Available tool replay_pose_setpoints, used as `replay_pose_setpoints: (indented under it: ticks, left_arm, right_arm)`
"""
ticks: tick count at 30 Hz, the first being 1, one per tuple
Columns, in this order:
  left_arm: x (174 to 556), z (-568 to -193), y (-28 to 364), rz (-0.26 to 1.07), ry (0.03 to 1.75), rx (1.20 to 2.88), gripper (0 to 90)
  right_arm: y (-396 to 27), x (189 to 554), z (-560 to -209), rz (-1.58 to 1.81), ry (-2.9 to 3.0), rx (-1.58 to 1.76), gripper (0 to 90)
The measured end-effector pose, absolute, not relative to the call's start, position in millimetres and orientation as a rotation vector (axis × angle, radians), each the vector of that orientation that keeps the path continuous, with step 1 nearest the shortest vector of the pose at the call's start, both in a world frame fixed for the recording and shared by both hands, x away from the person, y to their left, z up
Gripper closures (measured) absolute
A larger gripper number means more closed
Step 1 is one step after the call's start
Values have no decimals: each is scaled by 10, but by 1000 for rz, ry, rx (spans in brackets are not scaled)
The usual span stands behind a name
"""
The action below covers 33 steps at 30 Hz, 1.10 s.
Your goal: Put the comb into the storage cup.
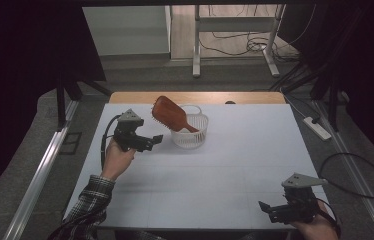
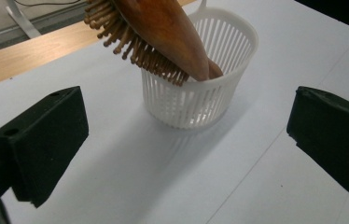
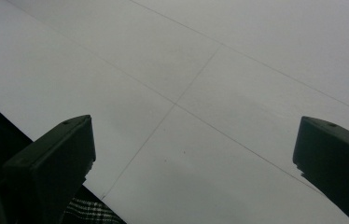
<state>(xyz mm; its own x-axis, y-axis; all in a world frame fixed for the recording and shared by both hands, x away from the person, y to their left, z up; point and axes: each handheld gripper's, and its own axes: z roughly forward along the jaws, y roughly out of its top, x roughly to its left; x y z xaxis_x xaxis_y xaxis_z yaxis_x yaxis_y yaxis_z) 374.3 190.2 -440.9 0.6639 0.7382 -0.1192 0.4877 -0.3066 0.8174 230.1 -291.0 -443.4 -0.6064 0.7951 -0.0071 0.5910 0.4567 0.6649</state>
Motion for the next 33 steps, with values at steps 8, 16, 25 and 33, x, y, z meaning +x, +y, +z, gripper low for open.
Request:
replay_pose_setpoints:
  ticks: [8,16,25,33]
  left_arm:
    - [3675,-4415,1950,346,962,1991,0]
    - [3600,-4405,1975,349,961,1998,0]
    - [3518,-4422,2018,346,964,1994,0]
    - [3449,-4409,2047,352,960,1993,0]
  right_arm:
    - [-2919,2299,-4430,907,2375,1193,0]
    - [-2937,2295,-4416,899,2340,1186,0]
    - [-2936,2311,-4423,891,2344,1176,0]
    - [-2947,2318,-4425,893,2338,1195,0]
